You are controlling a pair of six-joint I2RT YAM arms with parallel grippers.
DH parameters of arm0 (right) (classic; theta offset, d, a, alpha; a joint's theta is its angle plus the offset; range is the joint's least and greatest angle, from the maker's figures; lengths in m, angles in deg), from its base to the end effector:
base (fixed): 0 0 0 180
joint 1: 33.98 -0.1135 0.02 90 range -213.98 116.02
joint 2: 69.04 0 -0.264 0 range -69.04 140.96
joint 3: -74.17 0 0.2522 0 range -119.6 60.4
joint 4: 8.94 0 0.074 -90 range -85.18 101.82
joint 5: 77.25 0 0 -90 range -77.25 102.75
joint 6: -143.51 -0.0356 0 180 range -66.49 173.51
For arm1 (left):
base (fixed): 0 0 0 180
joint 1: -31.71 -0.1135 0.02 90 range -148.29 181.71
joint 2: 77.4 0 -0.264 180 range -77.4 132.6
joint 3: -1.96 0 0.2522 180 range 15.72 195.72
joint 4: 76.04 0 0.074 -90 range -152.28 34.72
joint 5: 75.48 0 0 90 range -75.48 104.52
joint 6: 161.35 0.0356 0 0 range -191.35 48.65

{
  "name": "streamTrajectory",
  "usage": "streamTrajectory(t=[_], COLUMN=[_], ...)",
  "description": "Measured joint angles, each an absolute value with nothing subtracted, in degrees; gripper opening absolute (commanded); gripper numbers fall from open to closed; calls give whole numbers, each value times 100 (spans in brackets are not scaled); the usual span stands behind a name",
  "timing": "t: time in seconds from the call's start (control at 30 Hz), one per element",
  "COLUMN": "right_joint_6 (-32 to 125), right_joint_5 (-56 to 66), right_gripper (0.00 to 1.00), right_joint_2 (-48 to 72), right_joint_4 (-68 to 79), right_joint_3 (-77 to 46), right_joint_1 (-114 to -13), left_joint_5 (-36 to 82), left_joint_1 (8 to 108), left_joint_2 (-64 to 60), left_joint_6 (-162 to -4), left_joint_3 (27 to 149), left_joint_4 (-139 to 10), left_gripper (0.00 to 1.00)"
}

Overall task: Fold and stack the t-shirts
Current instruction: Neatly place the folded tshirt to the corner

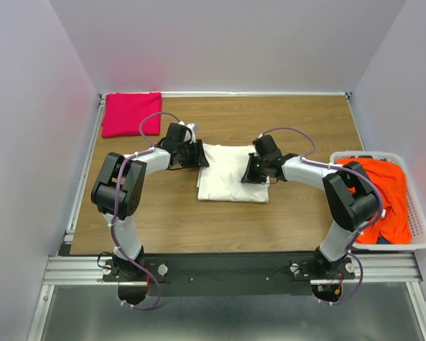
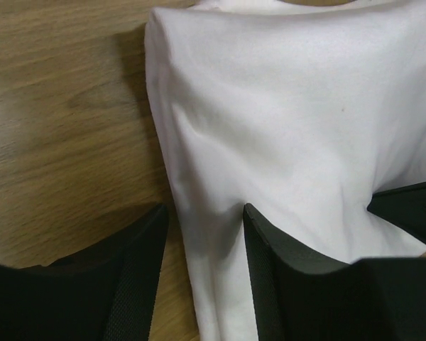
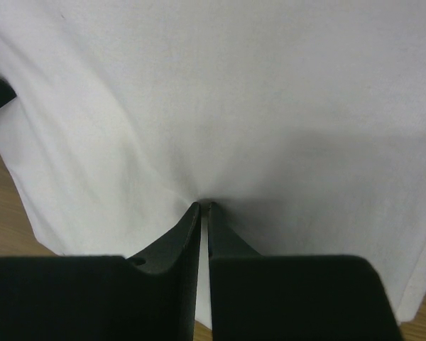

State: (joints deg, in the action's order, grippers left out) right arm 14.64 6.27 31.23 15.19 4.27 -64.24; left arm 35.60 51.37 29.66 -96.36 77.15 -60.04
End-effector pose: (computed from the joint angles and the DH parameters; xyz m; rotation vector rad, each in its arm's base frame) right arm 0.2987 0.1789 0.1567 0.1499 2.6259 0.6002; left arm 0.3569 -0.1411 0.1532 0.0619 2.4881 -0.7906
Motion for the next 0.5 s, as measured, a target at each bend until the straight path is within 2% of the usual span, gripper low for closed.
streamTrajectory(t=[0.17, 0.23, 0.27, 0.33, 0.43, 0.5], right_joint_6=[1490, 1506, 1512, 1521, 1530, 1549], right_joint_5=[629, 629, 627, 627, 627, 625], right_gripper=[14, 14, 14, 14, 15, 22], right_joint_2=[3110, 3106, 3103, 3099, 3062, 2990], right_joint_4=[1528, 1532, 1532, 1532, 1534, 1563], right_joint_3=[387, 335, 311, 256, 214, 171], right_joint_1=[-6406, -6389, -6389, -6387, -6387, -6384], left_joint_5=[3399, 3335, 3294, 3220, 2970, 2640], left_joint_1=[5339, 5426, 5472, 5546, 5638, 5695], left_joint_2=[3135, 3209, 3237, 3283, 3329, 3412], left_joint_6=[-9621, -9632, -9619, -9660, -9603, -9547], left_joint_3=[7927, 8006, 8054, 8126, 8349, 8662], left_joint_4=[-5923, -5899, -5868, -5803, -5482, -5095], left_gripper=[34, 23, 9, 0, 0, 0])
